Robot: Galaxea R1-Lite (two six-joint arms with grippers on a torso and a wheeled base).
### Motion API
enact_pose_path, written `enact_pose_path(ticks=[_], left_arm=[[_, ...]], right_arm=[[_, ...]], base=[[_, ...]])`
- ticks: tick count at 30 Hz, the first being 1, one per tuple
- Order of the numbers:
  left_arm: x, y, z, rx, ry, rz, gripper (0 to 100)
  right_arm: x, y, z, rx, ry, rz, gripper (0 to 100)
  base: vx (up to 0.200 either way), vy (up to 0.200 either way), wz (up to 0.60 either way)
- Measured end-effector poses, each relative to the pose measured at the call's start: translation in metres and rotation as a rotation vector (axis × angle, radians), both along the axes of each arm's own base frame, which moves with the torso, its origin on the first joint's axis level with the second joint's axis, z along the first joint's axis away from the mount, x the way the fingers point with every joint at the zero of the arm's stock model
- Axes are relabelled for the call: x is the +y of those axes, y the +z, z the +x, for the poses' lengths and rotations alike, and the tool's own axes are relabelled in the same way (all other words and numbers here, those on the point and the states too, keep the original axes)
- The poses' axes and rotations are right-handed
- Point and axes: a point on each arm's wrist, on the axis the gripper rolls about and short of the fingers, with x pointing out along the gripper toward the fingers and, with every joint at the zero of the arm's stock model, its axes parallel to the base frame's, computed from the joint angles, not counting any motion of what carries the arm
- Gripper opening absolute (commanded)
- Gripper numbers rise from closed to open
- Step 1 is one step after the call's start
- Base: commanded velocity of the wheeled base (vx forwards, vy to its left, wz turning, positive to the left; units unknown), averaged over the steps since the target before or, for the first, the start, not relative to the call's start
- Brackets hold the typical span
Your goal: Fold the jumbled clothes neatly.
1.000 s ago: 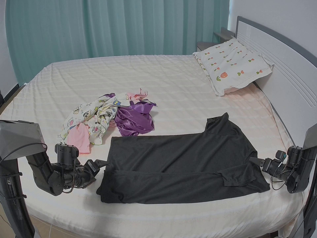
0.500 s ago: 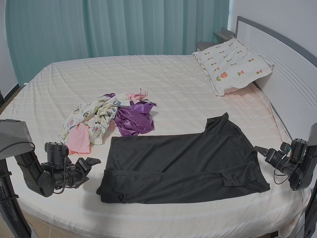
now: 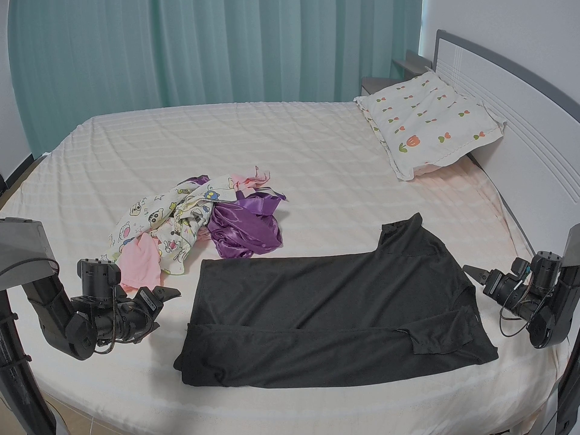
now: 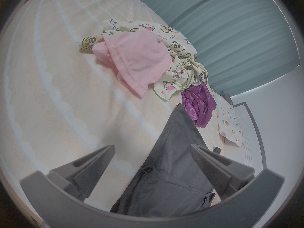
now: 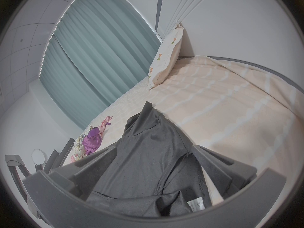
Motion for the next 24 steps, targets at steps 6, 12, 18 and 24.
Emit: enact_pose_path(ticks=[6,12,18,24], left_arm=[[0.000,0.000,0.000,-0.001,-0.001,-0.001,100],[-0.002,0.002,0.002,-0.010,-0.001,-0.001,100],[-0.007,0.008,0.014,-0.057,-0.010,0.004,100],[-0.013,0.014,0.032,-0.104,-0.010,0.014,100]], right_arm=[[0.001,0.000,0.000,0.002,0.004,0.001,100],[0.002,-0.001,0.000,0.005,0.007,0.001,100],[0.003,-0.002,-0.001,0.010,0.008,0.003,100],[0.003,-0.002,-0.002,0.015,0.011,0.004,100]], base=[[0.000,0.000,0.00],[0.000,0.000,0.00],[0.000,0.000,0.00],[0.000,0.000,0.00]])
